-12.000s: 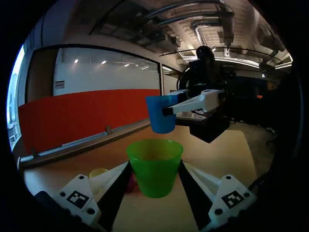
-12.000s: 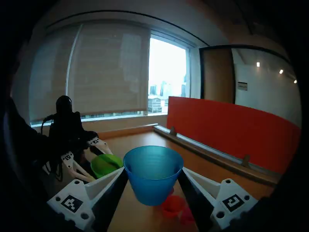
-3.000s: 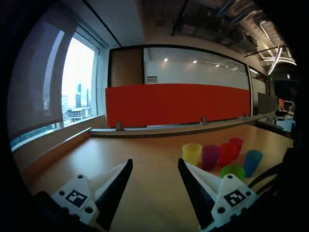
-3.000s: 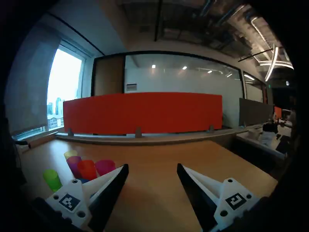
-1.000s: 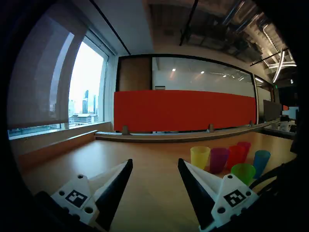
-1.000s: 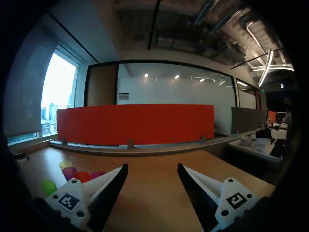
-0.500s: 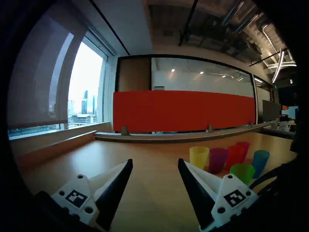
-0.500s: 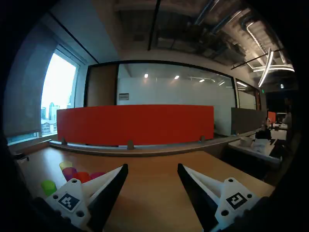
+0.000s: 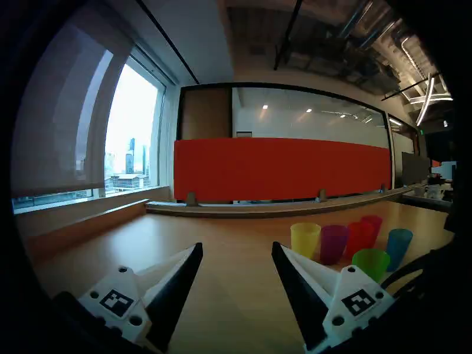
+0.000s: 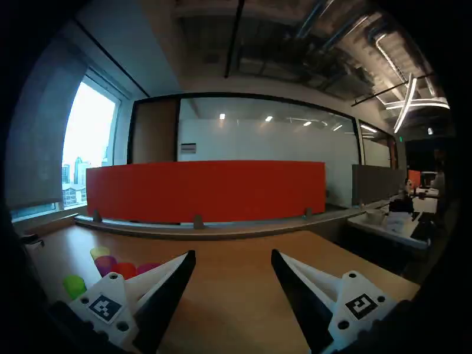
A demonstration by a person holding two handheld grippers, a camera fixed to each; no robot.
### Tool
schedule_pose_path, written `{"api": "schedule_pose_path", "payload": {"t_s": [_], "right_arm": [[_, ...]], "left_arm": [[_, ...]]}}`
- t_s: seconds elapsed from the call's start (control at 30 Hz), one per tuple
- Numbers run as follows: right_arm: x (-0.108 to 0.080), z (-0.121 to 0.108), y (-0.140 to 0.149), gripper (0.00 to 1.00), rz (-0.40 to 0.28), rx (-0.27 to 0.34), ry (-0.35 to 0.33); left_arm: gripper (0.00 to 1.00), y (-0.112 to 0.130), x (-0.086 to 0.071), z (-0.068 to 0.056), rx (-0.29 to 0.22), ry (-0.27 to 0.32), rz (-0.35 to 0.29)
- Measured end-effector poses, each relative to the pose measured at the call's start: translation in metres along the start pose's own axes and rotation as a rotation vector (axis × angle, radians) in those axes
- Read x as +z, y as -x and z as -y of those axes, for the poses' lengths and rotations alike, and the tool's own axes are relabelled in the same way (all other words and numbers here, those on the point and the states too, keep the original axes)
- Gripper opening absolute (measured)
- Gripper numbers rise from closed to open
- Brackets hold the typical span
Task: Pour water
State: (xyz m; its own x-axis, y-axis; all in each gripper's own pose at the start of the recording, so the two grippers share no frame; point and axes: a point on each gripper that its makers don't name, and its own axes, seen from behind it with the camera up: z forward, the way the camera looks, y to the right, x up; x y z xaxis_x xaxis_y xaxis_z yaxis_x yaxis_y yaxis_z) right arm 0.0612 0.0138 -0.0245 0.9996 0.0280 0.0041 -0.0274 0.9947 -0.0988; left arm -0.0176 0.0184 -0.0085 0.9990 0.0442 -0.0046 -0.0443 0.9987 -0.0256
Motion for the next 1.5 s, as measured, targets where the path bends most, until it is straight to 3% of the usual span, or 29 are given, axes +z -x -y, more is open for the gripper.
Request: {"api": "schedule_pose_path", "payload": {"t_s": [0.57,0.97,1.17,1.5], "right_arm": [[-0.004,0.0,-0.003,0.99,-0.051,-0.039,0.001],[0.001,0.014,0.001,0.99,-0.102,-0.045,-0.032],[0.001,0.023,0.013,0.99,-0.114,-0.055,-0.075],[0.006,0.013,0.038,0.99,-0.088,-0.013,-0.075]], "left_arm": [[0.87,0.001,0.0,0.001,0.0,0.0,0.001],[0.87,0.001,-0.001,0.001,0.0,0.0,0.001],[0.87,0.001,-0.001,0.0,0.0,0.0,0.001],[0.87,0.002,-0.001,0.0,0.0,0.0,0.001]]}}
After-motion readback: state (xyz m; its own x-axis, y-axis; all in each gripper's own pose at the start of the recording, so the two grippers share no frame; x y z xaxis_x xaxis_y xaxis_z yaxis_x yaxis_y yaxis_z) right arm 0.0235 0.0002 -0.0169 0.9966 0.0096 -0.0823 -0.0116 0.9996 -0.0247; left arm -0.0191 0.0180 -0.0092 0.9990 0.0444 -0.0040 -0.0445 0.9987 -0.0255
